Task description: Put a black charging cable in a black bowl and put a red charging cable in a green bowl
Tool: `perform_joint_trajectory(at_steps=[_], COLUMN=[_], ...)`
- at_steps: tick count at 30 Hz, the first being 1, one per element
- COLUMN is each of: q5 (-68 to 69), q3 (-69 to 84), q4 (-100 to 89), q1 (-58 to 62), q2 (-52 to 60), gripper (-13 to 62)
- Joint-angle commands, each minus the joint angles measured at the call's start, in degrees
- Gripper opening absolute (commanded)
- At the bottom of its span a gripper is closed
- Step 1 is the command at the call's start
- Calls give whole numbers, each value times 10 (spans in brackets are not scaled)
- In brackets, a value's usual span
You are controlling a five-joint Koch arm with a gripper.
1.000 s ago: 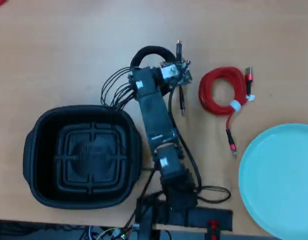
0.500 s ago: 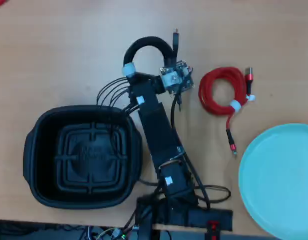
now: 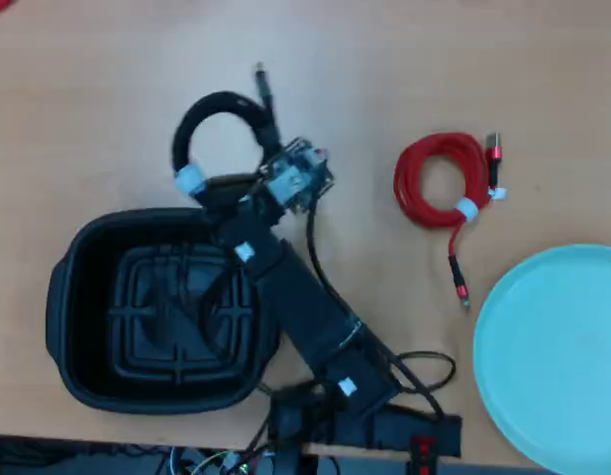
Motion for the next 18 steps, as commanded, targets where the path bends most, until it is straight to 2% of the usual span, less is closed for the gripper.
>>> perform_joint_trajectory(at_steps=[1, 7, 18], q5=[-53, -129, -134], q3=[-67, -66, -32], q4=[-33, -36, -33], q1=[-47, -151, -330], q2=[40, 34, 39], gripper=[-71, -71, -71])
